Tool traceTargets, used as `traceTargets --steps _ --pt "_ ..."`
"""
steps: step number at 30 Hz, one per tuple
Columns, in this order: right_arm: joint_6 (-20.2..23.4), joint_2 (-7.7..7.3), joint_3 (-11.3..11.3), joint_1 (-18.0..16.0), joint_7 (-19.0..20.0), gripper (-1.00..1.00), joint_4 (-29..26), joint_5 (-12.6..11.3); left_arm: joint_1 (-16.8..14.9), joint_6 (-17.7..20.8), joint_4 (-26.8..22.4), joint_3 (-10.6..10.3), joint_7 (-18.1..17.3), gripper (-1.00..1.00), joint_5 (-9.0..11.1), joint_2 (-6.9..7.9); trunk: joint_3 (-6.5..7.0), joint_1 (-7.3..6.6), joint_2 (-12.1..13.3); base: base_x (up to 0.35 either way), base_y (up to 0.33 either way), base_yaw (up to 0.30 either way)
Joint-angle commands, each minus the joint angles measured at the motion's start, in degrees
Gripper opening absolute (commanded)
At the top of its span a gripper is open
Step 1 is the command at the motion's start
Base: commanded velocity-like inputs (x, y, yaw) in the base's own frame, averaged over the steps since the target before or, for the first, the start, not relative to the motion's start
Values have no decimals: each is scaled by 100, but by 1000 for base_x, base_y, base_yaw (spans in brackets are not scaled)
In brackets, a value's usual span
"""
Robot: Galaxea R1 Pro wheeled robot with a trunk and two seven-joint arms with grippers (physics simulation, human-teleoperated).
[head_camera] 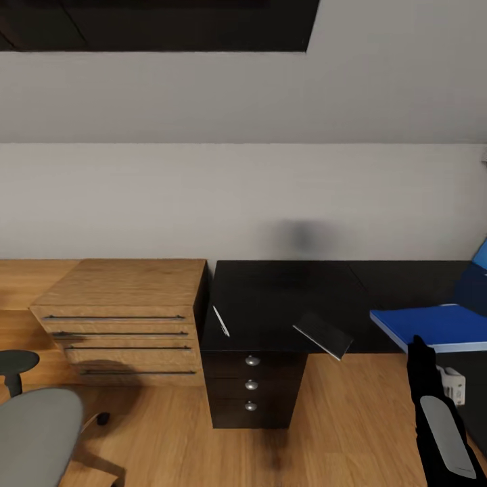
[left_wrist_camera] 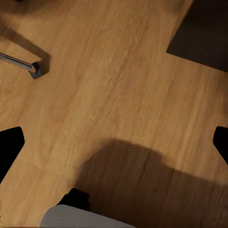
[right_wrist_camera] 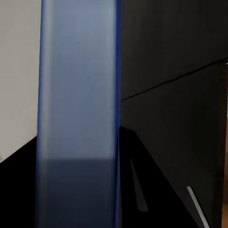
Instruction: In the bedroom, organize the workspace by keeping the computer under the desk, ensuring the monitor is on the desk, placing the keyboard on the desk next to the monitor, placing the mouse on the desk next to the keyboard, moving the folder from the swivel chair onto the desk next to the mouse, stacking the notebook on top of the folder with the pen on top of the notebook, and positioning the swivel chair next to the desk.
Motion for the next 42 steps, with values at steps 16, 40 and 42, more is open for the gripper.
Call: traceTargets --steps 16,40,42 --pt "-56 6 3 -3 177 -100 -88 -45 -4 4 105 -33 35 100 37 93 -6 0 -4 0 -249 0" --pt "17 0 56 -3 163 -100 -48 -71 -5 -45 105 -35 35 100 29 89 -6 0 -4 0 -6 -157" --pt "21 -8 56 -3 157 -100 -37 -72 -4 -46 105 -35 35 100 29 89 -6 0 -4 0 0 -5"
